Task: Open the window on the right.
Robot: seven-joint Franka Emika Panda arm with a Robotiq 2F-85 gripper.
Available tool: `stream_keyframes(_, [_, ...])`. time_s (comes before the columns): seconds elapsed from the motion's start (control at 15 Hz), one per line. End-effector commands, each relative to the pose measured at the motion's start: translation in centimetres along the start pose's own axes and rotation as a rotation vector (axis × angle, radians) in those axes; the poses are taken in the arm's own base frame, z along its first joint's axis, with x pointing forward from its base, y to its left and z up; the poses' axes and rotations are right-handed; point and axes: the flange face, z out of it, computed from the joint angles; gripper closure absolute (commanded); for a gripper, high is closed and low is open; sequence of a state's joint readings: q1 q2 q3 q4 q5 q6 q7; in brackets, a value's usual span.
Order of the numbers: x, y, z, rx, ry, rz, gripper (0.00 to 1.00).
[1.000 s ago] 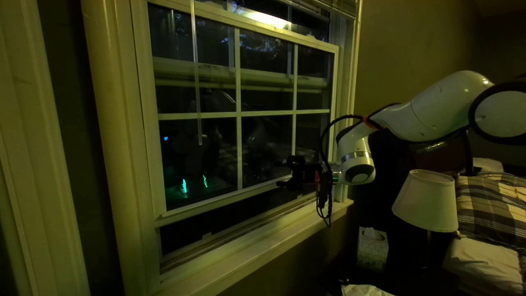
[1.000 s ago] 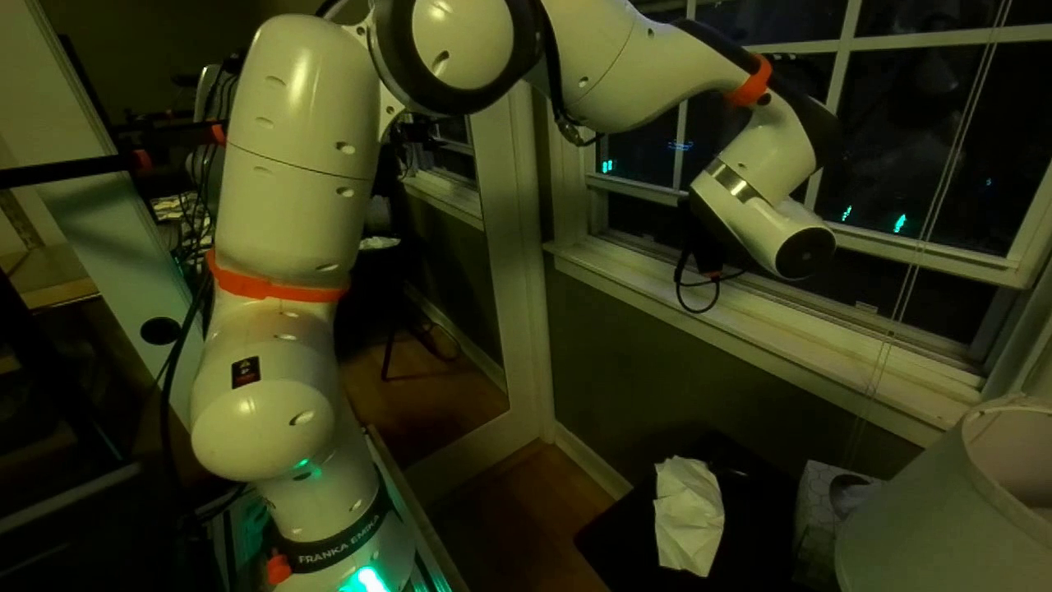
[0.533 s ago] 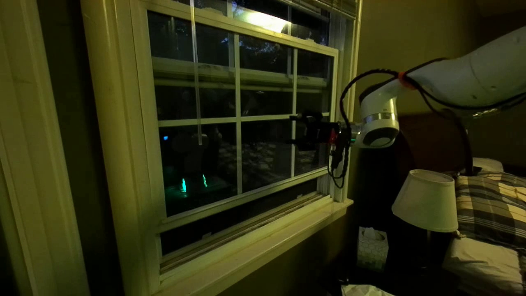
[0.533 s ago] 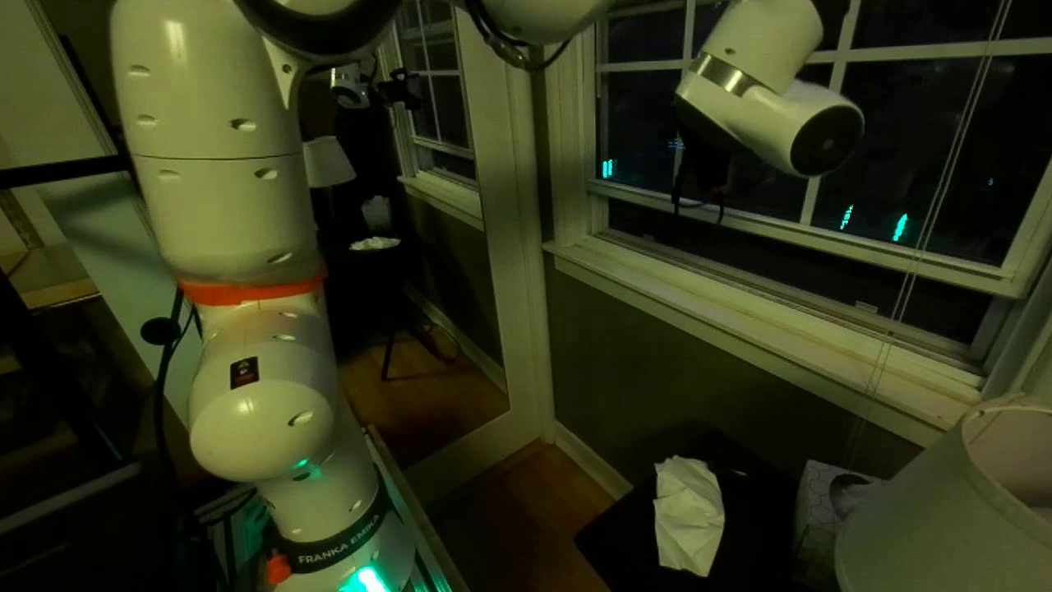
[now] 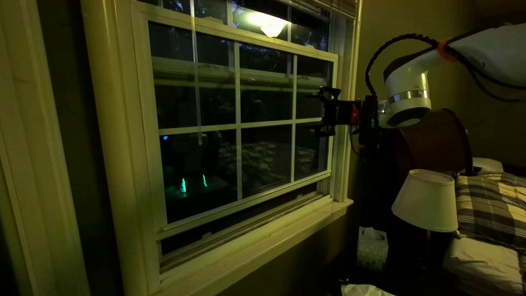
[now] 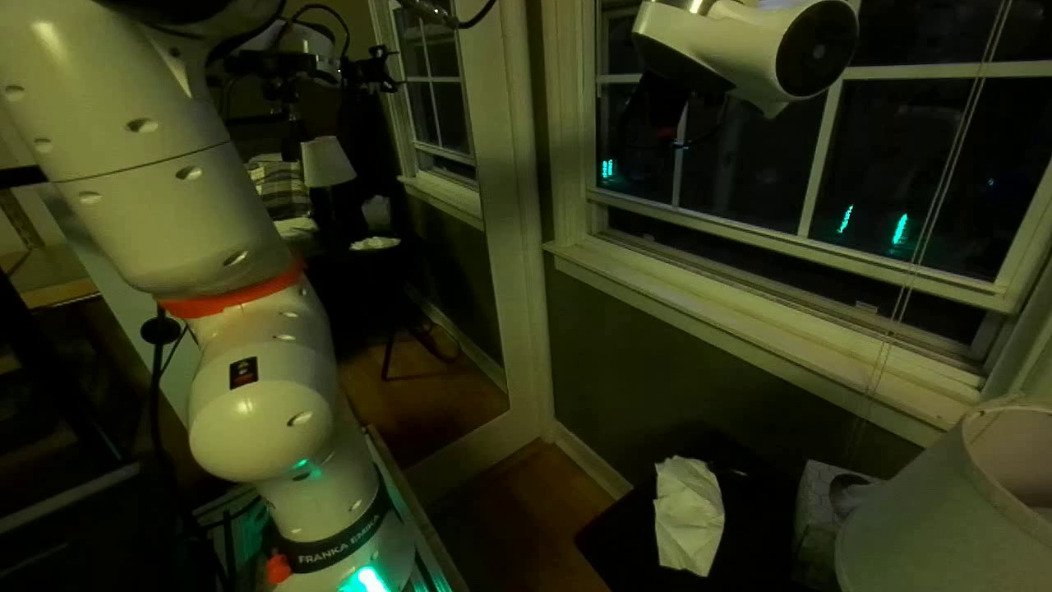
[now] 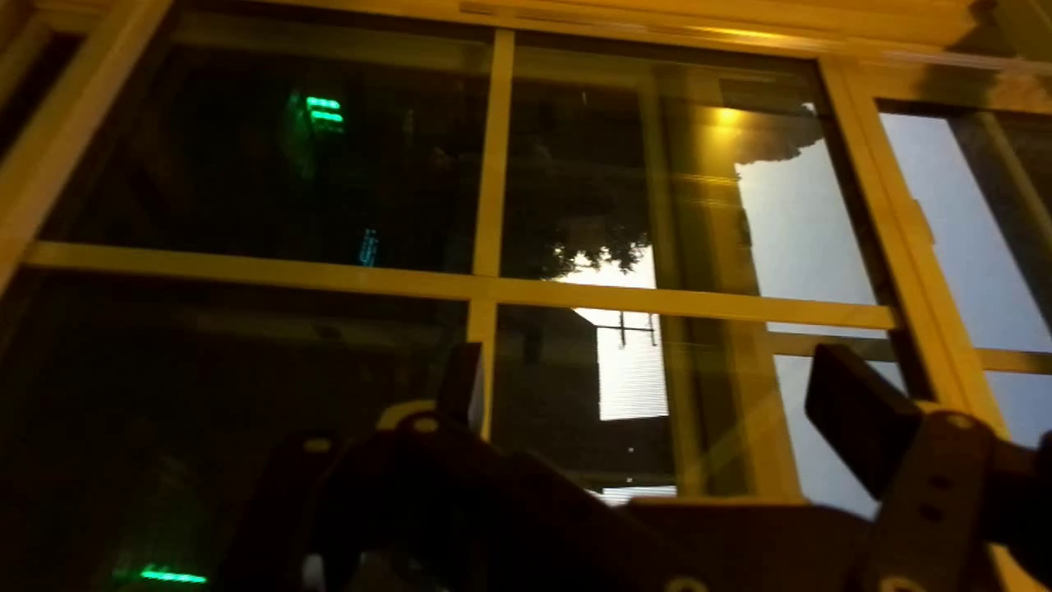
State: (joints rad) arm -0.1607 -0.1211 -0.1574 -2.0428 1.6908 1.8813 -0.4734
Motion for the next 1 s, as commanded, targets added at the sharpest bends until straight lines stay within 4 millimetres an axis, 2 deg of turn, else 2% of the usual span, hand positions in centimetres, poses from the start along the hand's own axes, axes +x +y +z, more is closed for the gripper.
stream_keyframes(0.0, [-1.2,2.8,-1.2,-0.108,-0.005,0.15,0.0])
stream_keyframes(0.27, [-0.6,7.9,-1.5,-0.208,-0.022,0.309,0.0])
stream_keyframes(0.4, [0.2,10.3,-1.7,-0.305,-0.006,0.328,0.0])
stream_keyframes(0.47, [-0.4,8.5,-1.5,-0.229,-0.021,0.29,0.0])
stream_keyframes(0.67, [0.1,10.7,-1.5,-0.276,-0.014,0.314,0.0])
stream_keyframes(0.8, [0.1,10.7,-1.5,-0.279,-0.015,0.316,0.0])
stream_keyframes(0.87, [0.1,10.8,-1.7,-0.378,0.072,0.244,0.0])
stream_keyframes(0.93, [0.1,10.6,-1.7,-0.398,0.103,0.222,0.0])
